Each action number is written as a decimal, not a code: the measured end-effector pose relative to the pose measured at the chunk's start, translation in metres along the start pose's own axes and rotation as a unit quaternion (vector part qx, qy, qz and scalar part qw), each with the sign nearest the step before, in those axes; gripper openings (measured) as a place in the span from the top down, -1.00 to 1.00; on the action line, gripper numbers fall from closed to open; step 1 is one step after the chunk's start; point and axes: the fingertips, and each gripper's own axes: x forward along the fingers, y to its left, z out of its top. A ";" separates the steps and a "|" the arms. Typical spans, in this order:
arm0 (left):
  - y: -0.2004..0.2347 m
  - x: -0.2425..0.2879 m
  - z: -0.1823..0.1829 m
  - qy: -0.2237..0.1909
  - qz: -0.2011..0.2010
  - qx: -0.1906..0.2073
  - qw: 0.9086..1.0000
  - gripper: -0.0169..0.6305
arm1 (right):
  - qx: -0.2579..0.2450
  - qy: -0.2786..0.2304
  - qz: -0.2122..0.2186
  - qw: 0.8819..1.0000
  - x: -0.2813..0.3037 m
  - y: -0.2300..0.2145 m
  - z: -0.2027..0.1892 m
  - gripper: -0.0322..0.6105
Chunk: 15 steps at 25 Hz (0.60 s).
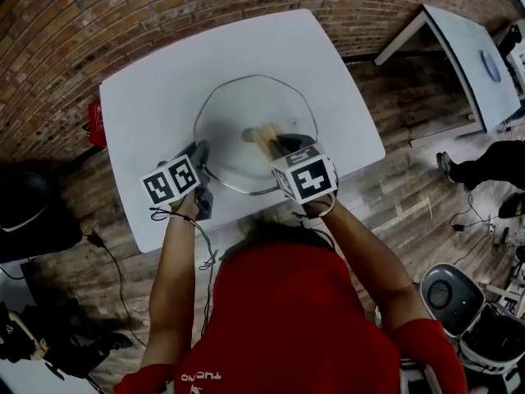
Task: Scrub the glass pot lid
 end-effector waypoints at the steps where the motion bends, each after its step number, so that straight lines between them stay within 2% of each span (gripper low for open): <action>1: -0.001 0.000 -0.001 0.000 0.001 0.001 1.000 0.62 | 0.000 -0.005 -0.005 1.000 0.006 -0.004 0.007 0.73; 8: -0.003 0.001 -0.001 -0.002 0.005 0.004 1.000 0.62 | 0.006 0.013 -0.033 0.999 0.045 -0.021 0.030 0.73; 15: -0.001 0.001 0.003 -0.006 0.008 0.014 1.000 0.61 | -0.006 0.025 -0.032 0.999 0.065 -0.017 0.029 0.73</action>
